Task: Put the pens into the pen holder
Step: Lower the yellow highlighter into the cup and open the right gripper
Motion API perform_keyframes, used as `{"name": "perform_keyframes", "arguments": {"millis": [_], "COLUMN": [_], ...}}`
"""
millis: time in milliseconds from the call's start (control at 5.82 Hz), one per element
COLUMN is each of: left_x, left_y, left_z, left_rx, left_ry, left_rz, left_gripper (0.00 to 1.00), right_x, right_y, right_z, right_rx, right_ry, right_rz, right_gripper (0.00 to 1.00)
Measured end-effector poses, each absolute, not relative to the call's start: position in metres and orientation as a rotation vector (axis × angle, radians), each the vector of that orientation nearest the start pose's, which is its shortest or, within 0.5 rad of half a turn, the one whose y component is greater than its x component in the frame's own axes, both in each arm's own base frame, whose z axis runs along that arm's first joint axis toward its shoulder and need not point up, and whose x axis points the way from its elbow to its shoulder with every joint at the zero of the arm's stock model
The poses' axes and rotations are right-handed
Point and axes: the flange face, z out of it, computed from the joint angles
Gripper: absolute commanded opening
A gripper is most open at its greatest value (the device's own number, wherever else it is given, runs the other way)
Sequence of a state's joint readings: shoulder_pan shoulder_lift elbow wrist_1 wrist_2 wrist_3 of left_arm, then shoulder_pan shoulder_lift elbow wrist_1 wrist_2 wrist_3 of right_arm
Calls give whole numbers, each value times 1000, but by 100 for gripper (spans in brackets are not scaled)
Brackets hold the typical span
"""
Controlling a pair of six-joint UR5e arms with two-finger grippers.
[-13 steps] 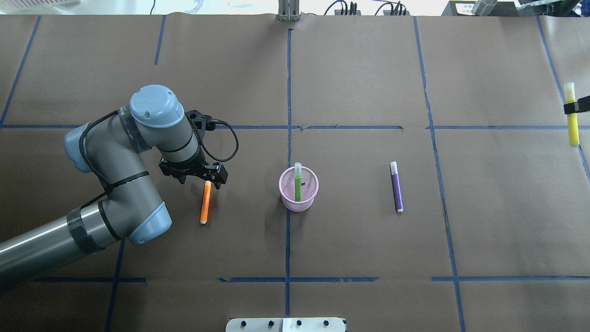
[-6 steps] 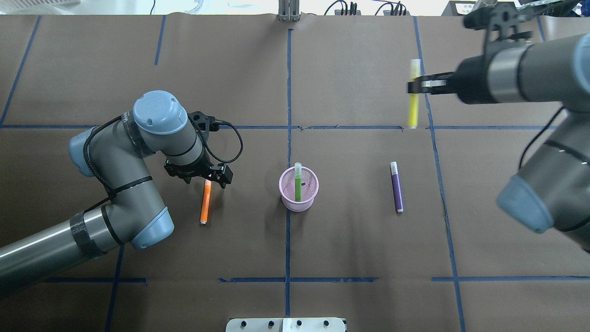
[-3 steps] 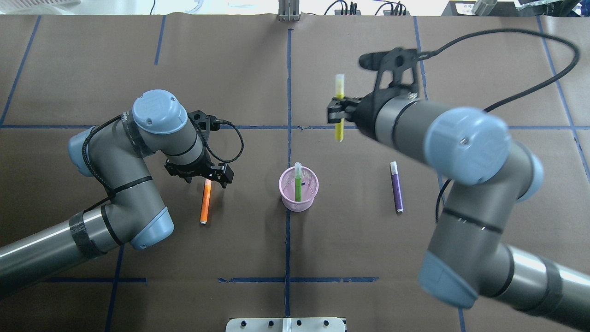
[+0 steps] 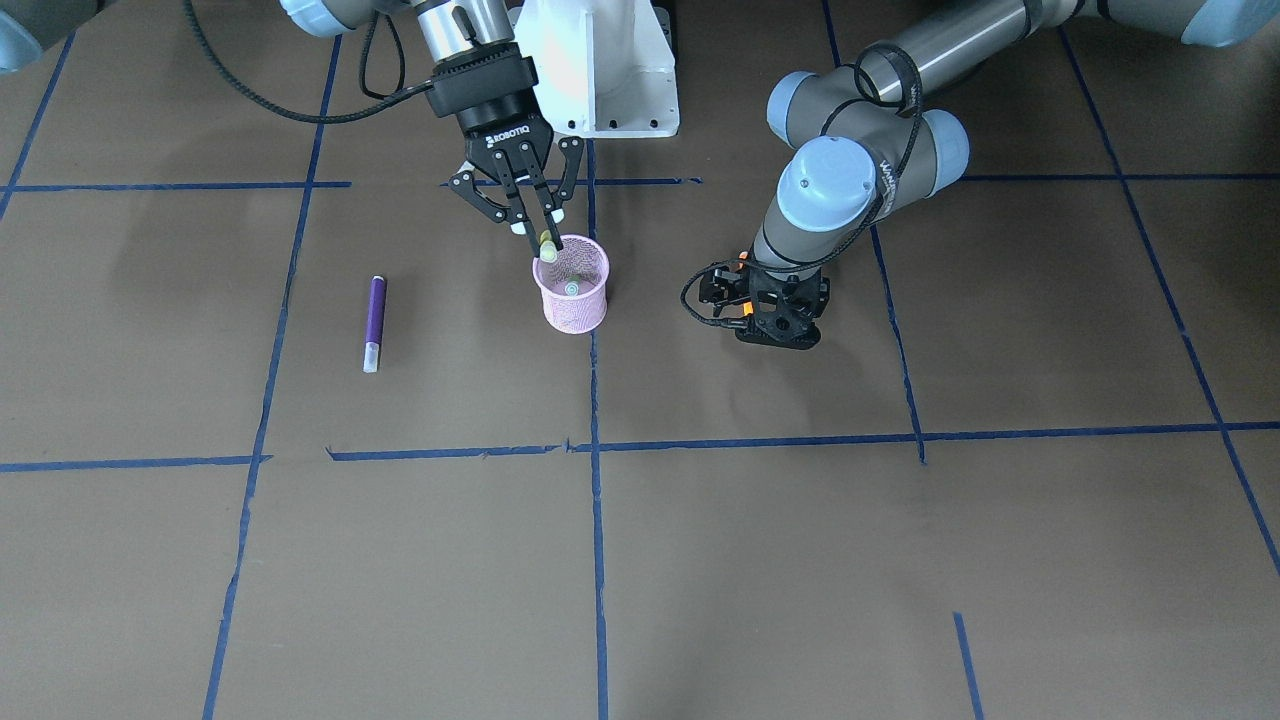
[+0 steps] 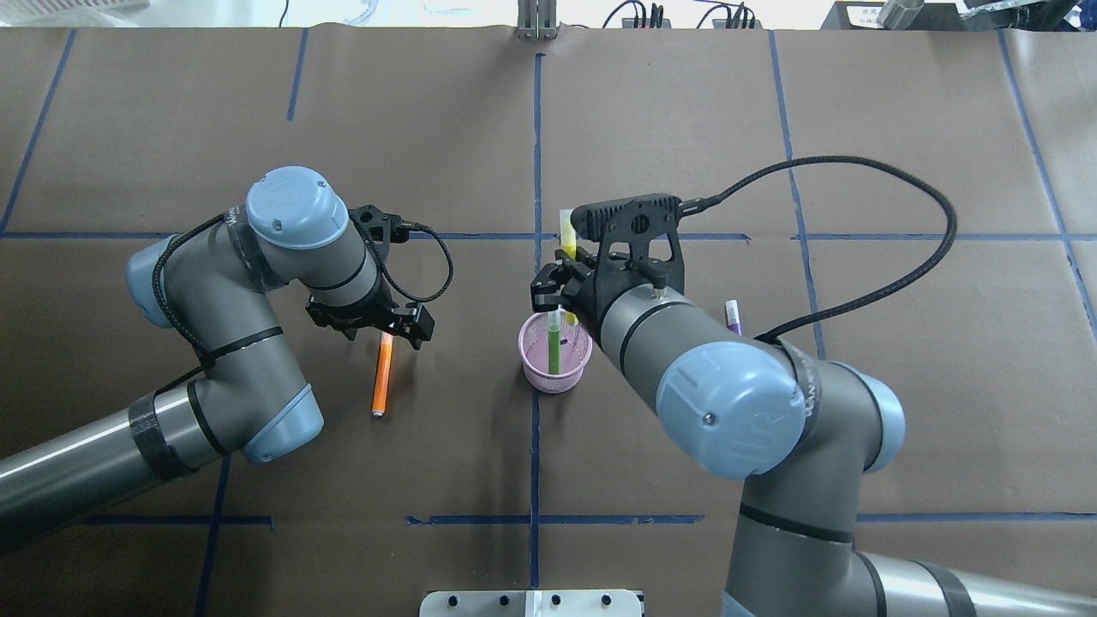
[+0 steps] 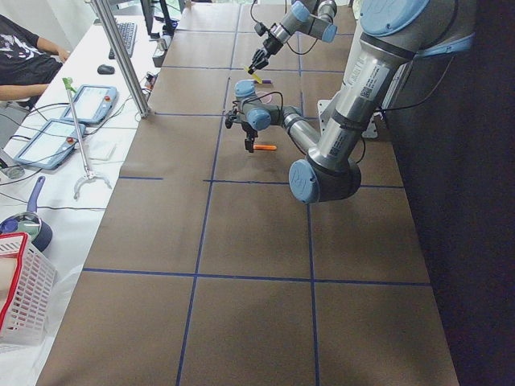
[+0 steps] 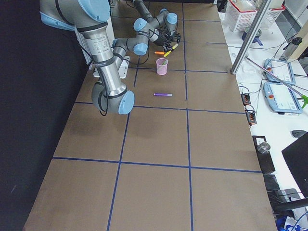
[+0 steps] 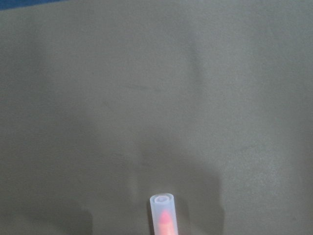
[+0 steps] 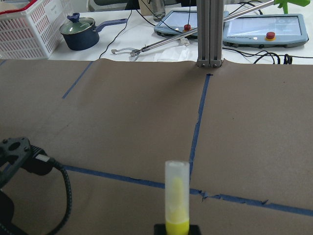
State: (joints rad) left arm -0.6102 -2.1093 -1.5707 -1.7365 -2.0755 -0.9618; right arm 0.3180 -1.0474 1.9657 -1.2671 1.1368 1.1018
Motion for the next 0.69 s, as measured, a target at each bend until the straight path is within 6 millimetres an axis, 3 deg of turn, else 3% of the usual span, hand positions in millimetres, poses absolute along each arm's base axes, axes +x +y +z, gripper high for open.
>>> {"name": "perform_keyframes", "arguments": {"millis": [515,687], "left_x": [515,516], "left_y": [-463,-463], "left_z": [329,329], "left_rx": [-3,-3], "left_ry": [840,840], "left_rz": [179,179], "left_gripper": [100,100], "right_x": [-527,-540], "right_y": [-332,-330], "right_z": [183,192], "right_rx": [779,781], "right_ry": [-940,-950], "right_rz": [163,175], "right_gripper": [3,10]}}
